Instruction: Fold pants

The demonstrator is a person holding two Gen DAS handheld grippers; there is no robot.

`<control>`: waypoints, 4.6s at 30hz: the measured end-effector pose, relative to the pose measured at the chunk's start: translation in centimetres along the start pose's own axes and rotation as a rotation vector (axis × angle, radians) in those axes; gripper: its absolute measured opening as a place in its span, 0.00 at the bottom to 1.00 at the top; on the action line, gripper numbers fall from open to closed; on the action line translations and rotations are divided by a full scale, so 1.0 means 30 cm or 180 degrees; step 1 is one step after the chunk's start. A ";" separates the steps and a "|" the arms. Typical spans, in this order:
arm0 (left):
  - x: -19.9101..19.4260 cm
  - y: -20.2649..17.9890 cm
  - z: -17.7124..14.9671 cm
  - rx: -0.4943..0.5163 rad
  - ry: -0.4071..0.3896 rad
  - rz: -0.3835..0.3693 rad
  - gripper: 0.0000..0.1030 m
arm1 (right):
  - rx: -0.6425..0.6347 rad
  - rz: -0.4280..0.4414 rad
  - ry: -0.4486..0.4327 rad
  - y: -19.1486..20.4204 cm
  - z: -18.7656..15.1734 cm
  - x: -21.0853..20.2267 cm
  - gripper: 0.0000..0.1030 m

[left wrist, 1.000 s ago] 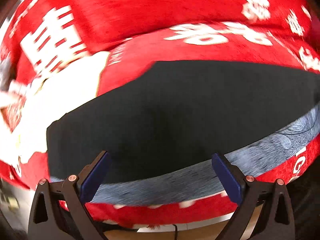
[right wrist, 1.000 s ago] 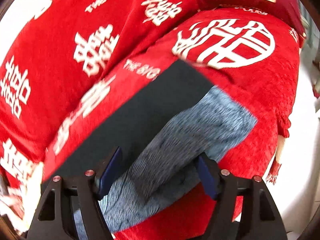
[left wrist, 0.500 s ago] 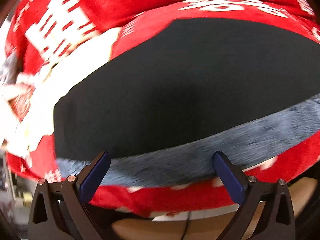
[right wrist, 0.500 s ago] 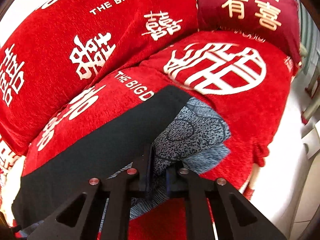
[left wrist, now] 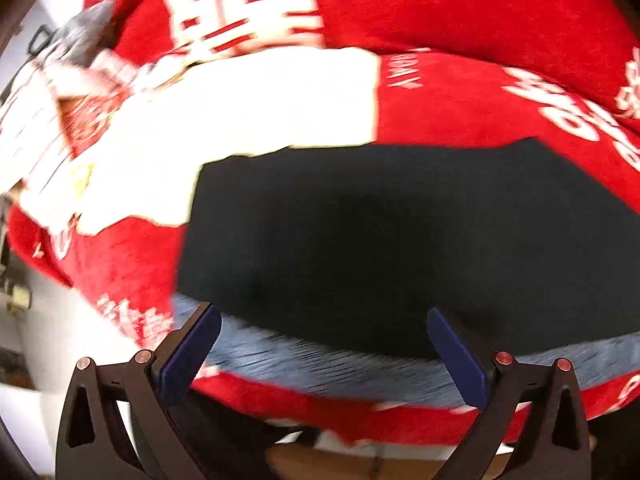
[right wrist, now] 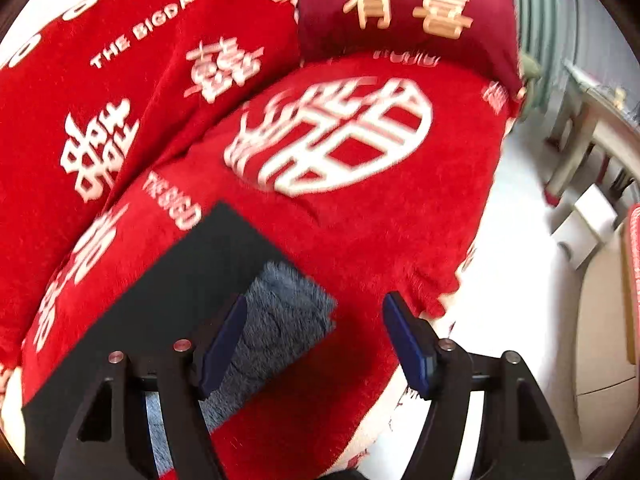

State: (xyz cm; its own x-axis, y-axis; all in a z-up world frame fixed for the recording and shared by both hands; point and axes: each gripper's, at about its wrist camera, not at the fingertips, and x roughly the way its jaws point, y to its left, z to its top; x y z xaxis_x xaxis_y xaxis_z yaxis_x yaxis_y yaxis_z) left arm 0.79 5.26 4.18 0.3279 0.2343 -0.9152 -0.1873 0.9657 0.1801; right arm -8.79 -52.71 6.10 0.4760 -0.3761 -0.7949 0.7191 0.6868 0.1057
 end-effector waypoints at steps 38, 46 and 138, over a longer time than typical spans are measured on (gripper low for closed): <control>0.015 -0.149 -0.094 0.0291 -0.0167 -0.0215 1.00 | -0.2393 0.1116 0.0427 0.712 -0.474 -0.191 0.92; 0.043 -0.056 -0.128 0.0134 -0.0219 -0.0168 1.00 | -0.2975 0.1189 0.0382 0.878 -0.667 -0.228 0.92; -0.136 -1.095 -0.054 0.0622 0.0068 -0.0772 1.00 | -0.1063 0.2187 0.0490 0.277 -0.038 0.180 0.91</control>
State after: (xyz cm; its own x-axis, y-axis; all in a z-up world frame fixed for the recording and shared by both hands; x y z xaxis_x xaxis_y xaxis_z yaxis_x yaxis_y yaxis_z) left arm 4.11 -27.61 1.42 0.3212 -0.0060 -0.9470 0.0762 0.9969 0.0195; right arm -0.81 -48.32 2.02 0.6663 0.2754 -0.6929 0.0861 0.8947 0.4383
